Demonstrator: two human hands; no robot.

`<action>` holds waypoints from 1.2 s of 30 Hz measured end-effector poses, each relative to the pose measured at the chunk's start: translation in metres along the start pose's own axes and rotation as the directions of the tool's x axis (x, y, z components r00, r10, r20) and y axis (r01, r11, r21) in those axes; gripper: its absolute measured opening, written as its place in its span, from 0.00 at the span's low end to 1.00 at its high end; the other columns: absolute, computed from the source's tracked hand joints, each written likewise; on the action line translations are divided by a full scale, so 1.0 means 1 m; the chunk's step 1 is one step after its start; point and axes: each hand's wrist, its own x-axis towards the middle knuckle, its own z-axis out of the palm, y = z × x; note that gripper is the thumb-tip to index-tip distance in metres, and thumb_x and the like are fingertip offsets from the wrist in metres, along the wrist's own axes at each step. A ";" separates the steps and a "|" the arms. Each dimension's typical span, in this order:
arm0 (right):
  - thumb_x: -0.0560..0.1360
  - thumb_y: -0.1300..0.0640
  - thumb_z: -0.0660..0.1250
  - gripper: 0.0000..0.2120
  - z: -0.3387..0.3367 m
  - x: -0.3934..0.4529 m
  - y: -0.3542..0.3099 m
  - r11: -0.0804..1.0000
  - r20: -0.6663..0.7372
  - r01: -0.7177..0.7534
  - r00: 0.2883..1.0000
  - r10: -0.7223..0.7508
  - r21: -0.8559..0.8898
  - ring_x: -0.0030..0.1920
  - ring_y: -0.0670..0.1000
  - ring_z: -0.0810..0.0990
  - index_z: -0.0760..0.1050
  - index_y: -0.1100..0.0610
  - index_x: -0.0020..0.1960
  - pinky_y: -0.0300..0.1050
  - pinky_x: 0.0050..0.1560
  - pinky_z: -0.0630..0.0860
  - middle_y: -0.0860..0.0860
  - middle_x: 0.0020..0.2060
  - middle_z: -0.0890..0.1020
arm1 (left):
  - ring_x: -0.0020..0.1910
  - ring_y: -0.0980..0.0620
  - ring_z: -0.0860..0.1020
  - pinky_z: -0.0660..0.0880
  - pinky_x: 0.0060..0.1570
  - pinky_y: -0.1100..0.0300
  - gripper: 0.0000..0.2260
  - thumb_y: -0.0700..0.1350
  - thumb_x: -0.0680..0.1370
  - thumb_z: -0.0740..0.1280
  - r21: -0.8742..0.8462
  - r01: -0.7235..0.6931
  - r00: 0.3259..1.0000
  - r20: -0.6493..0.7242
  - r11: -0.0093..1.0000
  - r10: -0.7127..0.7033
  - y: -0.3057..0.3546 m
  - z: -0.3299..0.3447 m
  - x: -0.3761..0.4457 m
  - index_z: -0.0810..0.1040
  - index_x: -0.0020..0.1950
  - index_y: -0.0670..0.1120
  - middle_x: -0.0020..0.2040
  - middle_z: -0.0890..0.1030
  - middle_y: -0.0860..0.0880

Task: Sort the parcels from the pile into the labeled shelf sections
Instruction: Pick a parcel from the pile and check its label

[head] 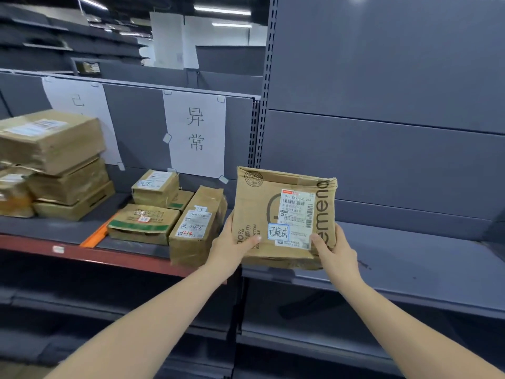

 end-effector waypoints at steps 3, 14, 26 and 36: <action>0.79 0.45 0.62 0.23 0.002 -0.017 -0.009 1.000 0.011 0.027 1.000 -0.027 0.008 0.61 0.52 0.76 0.64 0.45 0.72 0.51 0.61 0.72 0.43 0.57 0.78 | 0.61 0.54 0.76 0.71 0.65 0.51 0.34 0.53 0.71 0.75 0.013 -0.005 0.999 -0.036 1.000 0.006 0.003 -0.013 -0.019 0.64 0.73 0.55 0.59 0.79 0.58; 0.79 0.46 0.62 0.23 0.024 -0.064 -0.053 0.994 -0.027 0.105 0.994 -0.105 0.036 0.59 0.49 0.76 0.63 0.42 0.73 0.47 0.60 0.73 0.40 0.54 0.78 | 0.57 0.56 0.76 0.71 0.59 0.61 0.28 0.48 0.73 0.74 -0.030 -0.072 0.994 -0.082 0.997 0.069 0.012 -0.073 -0.054 0.67 0.70 0.51 0.58 0.79 0.56; 0.79 0.46 0.62 0.24 0.145 -0.114 -0.157 0.982 -0.059 0.171 0.984 -0.167 0.074 0.55 0.47 0.75 0.62 0.42 0.73 0.48 0.59 0.73 0.40 0.53 0.78 | 0.60 0.56 0.76 0.73 0.63 0.54 0.34 0.52 0.71 0.75 0.011 -0.165 0.982 -0.096 0.986 0.166 -0.015 -0.242 -0.051 0.65 0.74 0.53 0.60 0.79 0.58; 0.78 0.44 0.63 0.26 0.282 -0.145 -0.232 0.983 -0.024 0.179 0.984 -0.178 0.047 0.64 0.52 0.75 0.62 0.43 0.74 0.51 0.65 0.70 0.44 0.63 0.78 | 0.57 0.57 0.76 0.70 0.61 0.60 0.34 0.54 0.71 0.75 0.071 -0.081 0.980 -0.176 0.994 0.092 -0.059 -0.393 -0.045 0.63 0.74 0.57 0.56 0.79 0.59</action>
